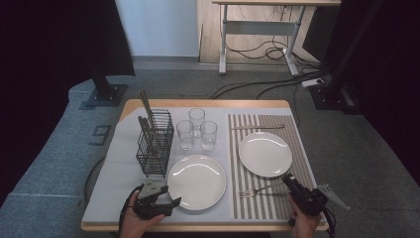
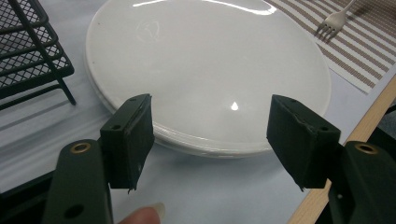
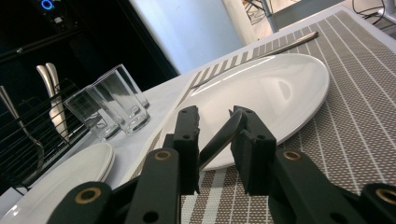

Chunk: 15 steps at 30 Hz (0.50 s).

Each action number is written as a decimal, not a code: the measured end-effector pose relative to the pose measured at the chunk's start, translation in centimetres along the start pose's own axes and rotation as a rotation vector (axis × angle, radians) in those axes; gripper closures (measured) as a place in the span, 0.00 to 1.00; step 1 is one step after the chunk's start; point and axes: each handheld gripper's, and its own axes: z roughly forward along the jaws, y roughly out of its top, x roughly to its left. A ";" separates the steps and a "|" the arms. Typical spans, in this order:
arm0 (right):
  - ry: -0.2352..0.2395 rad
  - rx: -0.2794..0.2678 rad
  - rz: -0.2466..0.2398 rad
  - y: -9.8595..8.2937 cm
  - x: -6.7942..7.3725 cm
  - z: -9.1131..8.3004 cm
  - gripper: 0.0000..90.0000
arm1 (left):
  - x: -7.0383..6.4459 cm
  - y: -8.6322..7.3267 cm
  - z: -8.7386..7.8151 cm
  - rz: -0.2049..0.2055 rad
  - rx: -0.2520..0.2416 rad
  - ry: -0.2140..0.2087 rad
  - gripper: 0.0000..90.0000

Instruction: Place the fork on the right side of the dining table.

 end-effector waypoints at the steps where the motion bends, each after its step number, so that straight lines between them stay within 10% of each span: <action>1: -0.004 -0.002 0.002 0.0 0.0 0.0 0.80 | 0.0 0.0 0.0 0.000 0.000 0.001 0.35; 15: -0.020 0.026 0.037 -0.3 -0.5 -0.7 0.80 | -0.1 0.0 0.1 0.003 0.005 -0.002 0.35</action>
